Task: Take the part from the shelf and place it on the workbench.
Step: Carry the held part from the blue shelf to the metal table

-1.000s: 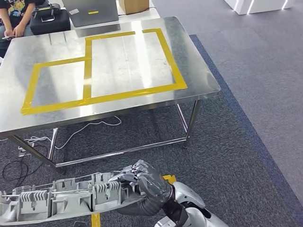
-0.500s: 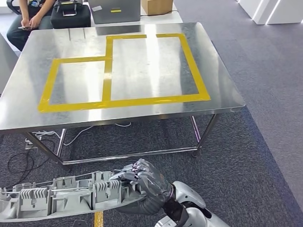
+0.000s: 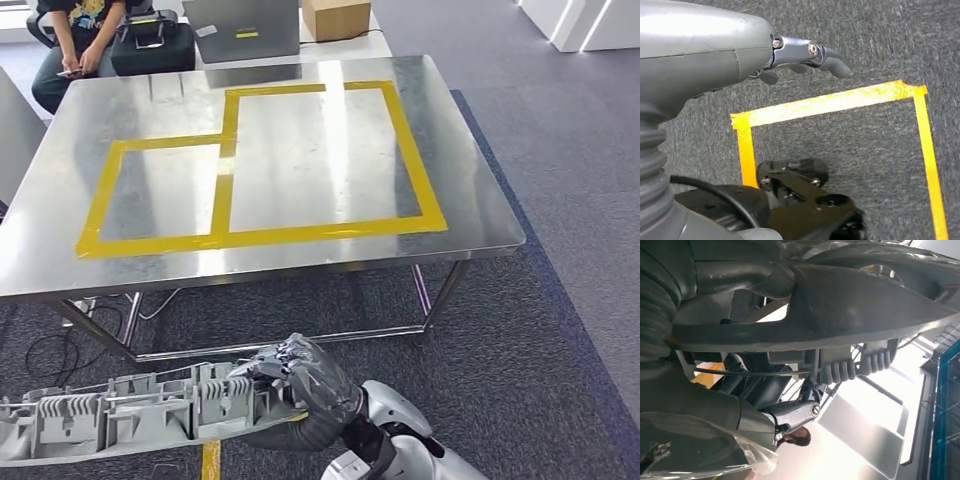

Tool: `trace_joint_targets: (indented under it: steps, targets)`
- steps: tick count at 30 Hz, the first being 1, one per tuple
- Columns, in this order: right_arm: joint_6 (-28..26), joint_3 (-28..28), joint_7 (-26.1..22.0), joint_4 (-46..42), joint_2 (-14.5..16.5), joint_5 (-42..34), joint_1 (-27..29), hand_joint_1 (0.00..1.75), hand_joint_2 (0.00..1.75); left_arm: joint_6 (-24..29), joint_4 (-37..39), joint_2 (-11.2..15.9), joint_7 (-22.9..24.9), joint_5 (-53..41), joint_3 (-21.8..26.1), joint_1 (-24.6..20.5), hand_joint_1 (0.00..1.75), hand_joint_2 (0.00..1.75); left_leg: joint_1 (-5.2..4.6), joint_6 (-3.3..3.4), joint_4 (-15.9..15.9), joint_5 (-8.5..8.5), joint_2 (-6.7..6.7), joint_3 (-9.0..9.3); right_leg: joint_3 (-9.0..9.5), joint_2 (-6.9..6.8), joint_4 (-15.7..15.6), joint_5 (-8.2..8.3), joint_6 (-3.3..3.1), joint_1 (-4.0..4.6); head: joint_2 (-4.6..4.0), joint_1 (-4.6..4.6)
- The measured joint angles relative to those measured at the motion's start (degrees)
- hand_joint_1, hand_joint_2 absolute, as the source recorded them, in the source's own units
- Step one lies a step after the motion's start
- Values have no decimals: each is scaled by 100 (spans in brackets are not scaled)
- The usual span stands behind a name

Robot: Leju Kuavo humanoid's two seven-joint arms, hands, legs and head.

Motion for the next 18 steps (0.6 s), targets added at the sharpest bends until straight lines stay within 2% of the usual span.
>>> trace_joint_targets:
  steps: [1, 2, 3, 4, 8, 9, 10, 12, 13, 14, 15, 17, 18]
  targets:
    - [-22, -26, 62, 2, 0, -90, 12, 175, 175, -2, 0, 2, -11, 1, 10, 9, 0, 175, 13, -13, -352, 292, 13, 99, 67, 0, 0, -49, 24, -11, 0, -1]
    - [-64, -76, 125, 5, 1, -187, 27, 175, 175, -5, 1, 0, -26, 3, 19, 16, 0, 175, 13, -20, -706, 501, 32, 224, 114, -1, -2, -98, 58, -15, 0, -4]
    - [-130, -151, 178, 9, 2, -280, 45, 175, 175, -6, 2, -3, -44, 5, 25, 18, 0, 175, 6, -1, -1014, 613, 47, 349, 138, 1, 0, -148, 100, -12, 0, -14]
    - [-219, -256, 224, 13, 4, -364, 66, 175, 175, -7, 3, -6, -61, 8, 28, 23, 0, 175, -7, 35, -1199, 636, 60, 429, 147, -2, -6, -187, 143, -5, 0, -13]
    - [-515, -807, 286, 10, 29, -543, 147, 175, 175, 5, 3, -9, -96, 7, 35, 76, 0, 175, -33, 252, -1295, 522, 40, 523, 192, -26, -6, -289, 282, -11, 0, 23]
    - [-539, -928, 287, 8, 33, -554, 152, 175, 175, 7, 3, -9, -104, 5, 37, 81, 0, 175, -27, 295, -1308, 511, 37, 552, 119, -21, 164, -377, 302, -16, 0, 41]
    - [-554, -1026, 288, 7, 35, -559, 157, 175, 175, 7, 3, -9, -110, 4, 39, 81, 0, 175, -25, 335, -1317, 495, 36, 580, -40, -10, 465, -509, 315, -20, 0, 59]
    - [-580, -1168, 290, 8, 35, -569, 190, 175, 175, 7, 3, -11, -120, 3, 40, 76, 0, 175, -47, 393, -1316, 440, 35, 618, -573, 12, 1299, -795, 320, -16, 0, 86]
    - [-595, -1220, 292, 8, 35, -573, 219, 175, 175, 7, 3, -11, -121, 2, 40, 80, 0, 175, -60, 409, -1315, 409, 31, 646, -817, 16, 1603, -831, 316, -15, 0, 87]
    - [-615, -1263, 296, 8, 35, -575, 254, 175, 175, 7, 3, -11, -121, 1, 41, 84, 0, 175, -72, 416, -1314, 371, 22, 686, -975, 17, 1713, -740, 304, -11, 0, 87]
    - [-652, -1304, 300, 8, 38, -576, 293, 175, 175, 7, 3, -13, -122, -4, 42, 86, 0, 175, -83, 417, -1314, 328, 8, 742, -1011, 18, 1575, -515, 282, -4, 0, 87]
    - [-798, -1425, 288, -9, 55, -584, 368, 175, 175, 6, 4, -25, -127, -29, 42, 86, 0, 175, -97, 408, -1317, 228, -24, 870, -817, 25, 858, 58, 210, 20, 0, 86]
    - [-901, -1519, 262, -29, 70, -602, 399, 175, 175, 6, 4, -33, -130, -45, 43, 81, 0, 175, -107, 390, -1315, 181, -44, 913, -677, 29, 514, 234, 173, 37, 0, 76]
